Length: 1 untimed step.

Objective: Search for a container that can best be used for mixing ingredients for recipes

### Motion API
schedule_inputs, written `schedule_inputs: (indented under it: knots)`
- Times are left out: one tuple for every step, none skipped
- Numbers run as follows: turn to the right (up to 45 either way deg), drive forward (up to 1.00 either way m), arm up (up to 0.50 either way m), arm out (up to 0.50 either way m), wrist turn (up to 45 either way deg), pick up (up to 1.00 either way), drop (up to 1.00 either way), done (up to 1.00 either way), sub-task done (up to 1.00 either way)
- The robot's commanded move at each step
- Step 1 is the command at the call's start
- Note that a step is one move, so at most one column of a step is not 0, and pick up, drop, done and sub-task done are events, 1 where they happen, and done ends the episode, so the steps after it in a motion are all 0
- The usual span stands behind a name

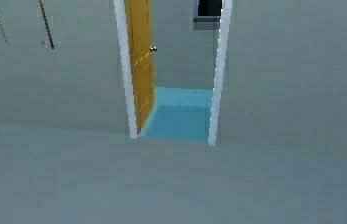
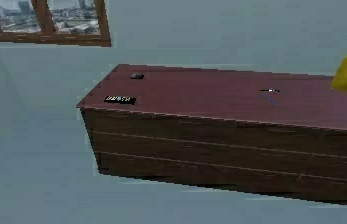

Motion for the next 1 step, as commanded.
schedule_inputs:
  knots:
    - [0.0,1.0,0.0,0.0,0.0,0.0,0.0,0.0,0.0]
